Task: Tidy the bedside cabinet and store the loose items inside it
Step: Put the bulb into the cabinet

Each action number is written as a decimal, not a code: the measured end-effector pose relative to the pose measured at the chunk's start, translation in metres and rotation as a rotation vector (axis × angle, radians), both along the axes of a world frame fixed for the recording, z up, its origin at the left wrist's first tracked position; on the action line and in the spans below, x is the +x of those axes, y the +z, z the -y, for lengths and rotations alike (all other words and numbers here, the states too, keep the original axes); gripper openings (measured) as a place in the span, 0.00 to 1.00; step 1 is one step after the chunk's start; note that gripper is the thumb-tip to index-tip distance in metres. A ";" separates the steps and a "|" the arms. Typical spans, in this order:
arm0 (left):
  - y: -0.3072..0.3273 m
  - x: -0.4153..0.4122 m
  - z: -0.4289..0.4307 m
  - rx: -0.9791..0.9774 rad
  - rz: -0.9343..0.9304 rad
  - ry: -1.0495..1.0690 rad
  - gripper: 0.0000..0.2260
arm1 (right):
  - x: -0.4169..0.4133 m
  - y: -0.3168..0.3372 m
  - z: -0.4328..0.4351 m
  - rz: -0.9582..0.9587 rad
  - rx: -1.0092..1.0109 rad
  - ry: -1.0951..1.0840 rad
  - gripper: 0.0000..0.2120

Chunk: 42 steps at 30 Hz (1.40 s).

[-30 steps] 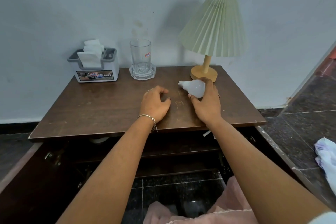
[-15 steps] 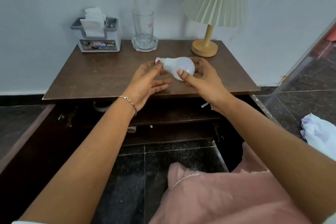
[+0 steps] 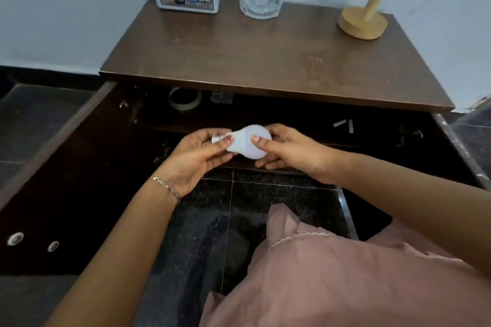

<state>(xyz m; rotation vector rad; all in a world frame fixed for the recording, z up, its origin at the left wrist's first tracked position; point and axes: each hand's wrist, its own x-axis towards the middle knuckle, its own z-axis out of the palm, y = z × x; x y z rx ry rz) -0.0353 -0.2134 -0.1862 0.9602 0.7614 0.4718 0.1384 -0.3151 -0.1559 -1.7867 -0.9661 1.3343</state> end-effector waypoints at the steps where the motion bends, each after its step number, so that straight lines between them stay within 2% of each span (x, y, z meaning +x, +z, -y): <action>1: -0.013 -0.001 0.001 -0.031 -0.007 0.006 0.16 | 0.000 -0.011 -0.001 -0.012 -0.047 0.019 0.23; 5: -0.061 0.005 0.008 -0.137 -0.062 0.037 0.12 | 0.001 -0.057 -0.002 -0.011 -0.156 0.036 0.24; 8: -0.097 0.017 0.011 -0.209 -0.095 0.033 0.13 | 0.010 -0.084 -0.003 0.038 -0.186 0.055 0.21; 12: -0.138 0.046 0.010 -0.238 -0.125 0.023 0.15 | 0.037 -0.120 -0.008 0.100 -0.154 -0.042 0.18; 17: -0.178 0.092 -0.004 -0.221 -0.160 0.003 0.09 | 0.064 -0.171 -0.012 0.184 -0.149 -0.206 0.22; 20: -0.197 0.113 -0.013 -0.196 -0.182 0.026 0.15 | 0.073 -0.195 -0.016 0.222 -0.135 -0.251 0.26; 23: -0.210 0.127 -0.017 -0.200 -0.180 0.068 0.16 | 0.081 -0.216 -0.018 0.218 -0.139 -0.302 0.30; 26: -0.220 0.138 -0.015 -0.196 -0.195 0.057 0.17 | 0.089 -0.234 -0.013 0.299 -0.158 -0.373 0.33; 30: -0.228 0.153 -0.004 -0.144 -0.240 -0.018 0.16 | 0.100 -0.246 -0.005 0.367 -0.075 -0.495 0.26; 34: -0.230 0.165 0.002 -0.078 -0.236 -0.063 0.16 | 0.109 -0.248 -0.016 0.424 -0.039 -0.557 0.28; 42: -0.223 0.171 -0.010 0.052 -0.295 -0.043 0.17 | 0.122 -0.256 -0.057 0.546 -0.081 -0.467 0.35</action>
